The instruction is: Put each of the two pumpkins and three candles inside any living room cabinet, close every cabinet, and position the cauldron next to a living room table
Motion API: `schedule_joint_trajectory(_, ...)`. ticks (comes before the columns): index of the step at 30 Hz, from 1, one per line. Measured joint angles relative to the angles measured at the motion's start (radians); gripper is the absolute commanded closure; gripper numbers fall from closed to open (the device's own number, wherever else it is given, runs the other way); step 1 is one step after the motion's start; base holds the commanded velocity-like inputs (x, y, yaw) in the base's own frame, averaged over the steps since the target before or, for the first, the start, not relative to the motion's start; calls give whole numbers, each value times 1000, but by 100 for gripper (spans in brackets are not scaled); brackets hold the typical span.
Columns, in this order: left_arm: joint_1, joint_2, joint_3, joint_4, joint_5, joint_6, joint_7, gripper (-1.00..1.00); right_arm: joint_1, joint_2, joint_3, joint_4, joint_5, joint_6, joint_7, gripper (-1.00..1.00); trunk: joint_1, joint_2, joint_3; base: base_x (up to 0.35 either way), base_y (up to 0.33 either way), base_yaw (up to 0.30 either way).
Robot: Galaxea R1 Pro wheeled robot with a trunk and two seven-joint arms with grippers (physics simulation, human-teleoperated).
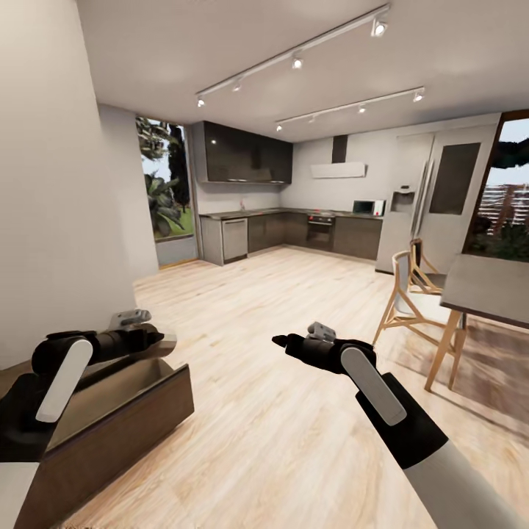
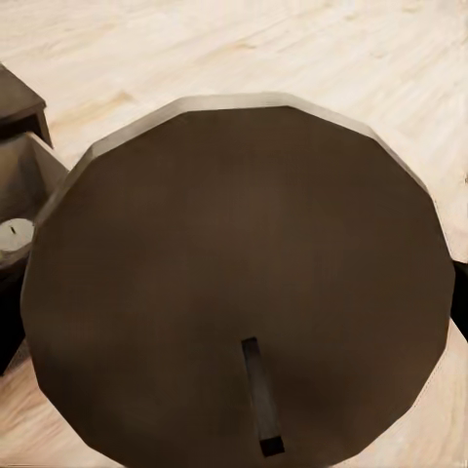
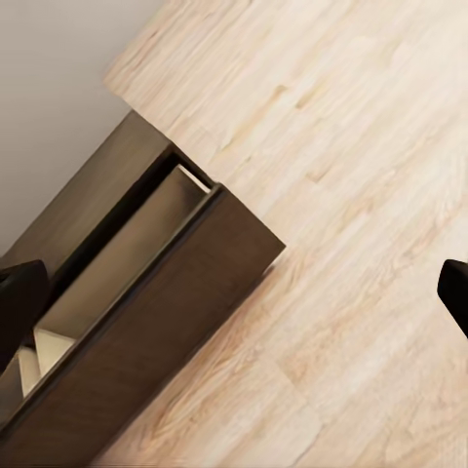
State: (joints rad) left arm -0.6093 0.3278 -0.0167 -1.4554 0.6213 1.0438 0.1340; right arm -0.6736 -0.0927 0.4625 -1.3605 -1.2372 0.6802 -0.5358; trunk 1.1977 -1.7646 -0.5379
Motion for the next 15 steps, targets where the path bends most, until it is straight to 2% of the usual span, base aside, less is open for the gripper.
schedule_joint_trajectory(9,0,0,0,-2,-1,0,0,100,0,1,-1,0,1,0,0,-100,0,0,7,7,-7,271)
schedule_joint_trajectory(15,0,0,0,-3,0,0,0,100,0,2,0,0,2,1,0,-100,0,0,12,145,-134,271)
